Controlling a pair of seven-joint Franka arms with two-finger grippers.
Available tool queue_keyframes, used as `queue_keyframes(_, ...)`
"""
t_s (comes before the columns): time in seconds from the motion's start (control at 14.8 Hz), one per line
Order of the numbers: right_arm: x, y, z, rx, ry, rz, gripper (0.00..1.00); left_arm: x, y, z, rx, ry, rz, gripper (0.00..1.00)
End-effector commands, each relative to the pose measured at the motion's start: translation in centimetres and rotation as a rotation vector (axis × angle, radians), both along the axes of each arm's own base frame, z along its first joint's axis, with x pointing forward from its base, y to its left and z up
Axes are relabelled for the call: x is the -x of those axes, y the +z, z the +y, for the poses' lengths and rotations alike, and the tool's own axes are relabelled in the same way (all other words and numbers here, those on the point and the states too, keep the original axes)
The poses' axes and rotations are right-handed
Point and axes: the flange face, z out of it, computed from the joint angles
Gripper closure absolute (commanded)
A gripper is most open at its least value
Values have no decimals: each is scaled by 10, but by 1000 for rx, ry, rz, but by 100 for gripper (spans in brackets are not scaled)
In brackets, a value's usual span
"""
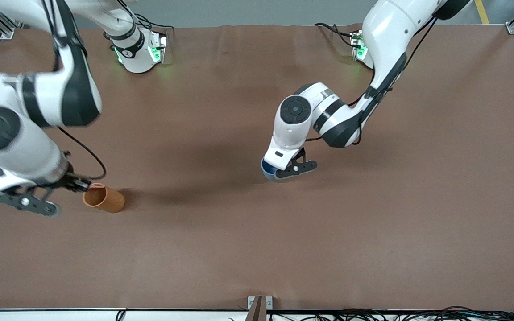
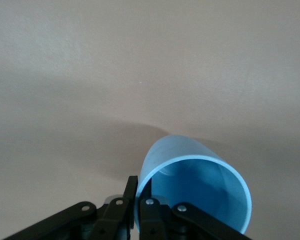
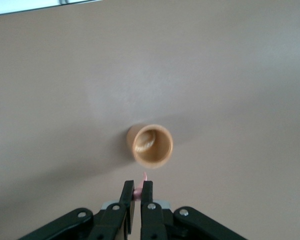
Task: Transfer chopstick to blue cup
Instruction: 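Slide the blue cup inward with the left gripper while the right gripper lifts the chopstick, then release the cup and raise the left gripper while the right gripper carries the chopstick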
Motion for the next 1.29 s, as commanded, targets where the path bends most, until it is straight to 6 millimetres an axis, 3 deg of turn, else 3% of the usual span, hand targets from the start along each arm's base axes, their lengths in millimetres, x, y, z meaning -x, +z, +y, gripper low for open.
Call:
queue_keyframes(0.0, 43, 63, -42, -125, 12, -2, 97, -10, -4, -1, -4, 17, -6, 99)
queue_keyframes(0.2, 74, 105, -101, -214, 57, -29, 97, -8, -11, -1, -6, 14, 4, 95)
queue_keyframes(0.27, 82, 108, -118, -233, 61, -34, 97, -9, -11, 0, -4, 18, 7, 72)
queue_keyframes(0.34, 88, 112, -135, -252, 69, -43, 97, -13, -8, 5, -1, 12, 2, 31)
queue_keyframes(0.41, 91, 112, -147, -259, 83, -45, 97, -15, 0, 5, 2, 20, -8, 0)
queue_keyframes(0.54, 94, 113, -162, -256, 117, -45, 97, -19, 25, 10, 6, 20, -41, 0)
queue_keyframes(0.68, 98, 120, -161, -252, 128, -56, 97, -32, 64, 35, -37, -36, -57, 0)
queue_keyframes(0.95, 91, 124, -149, -215, 223, -96, 97, -74, 149, 135, -48, -161, -78, 0)
queue_keyframes(1.08, 83, 123, -138, -187, 254, -123, 98, -84, 186, 186, -32, -261, -66, 0)
queue_keyframes(1.22, 81, 123, -145, -180, 258, -132, 98, -93, 214, 243, -7, -334, -56, 0)
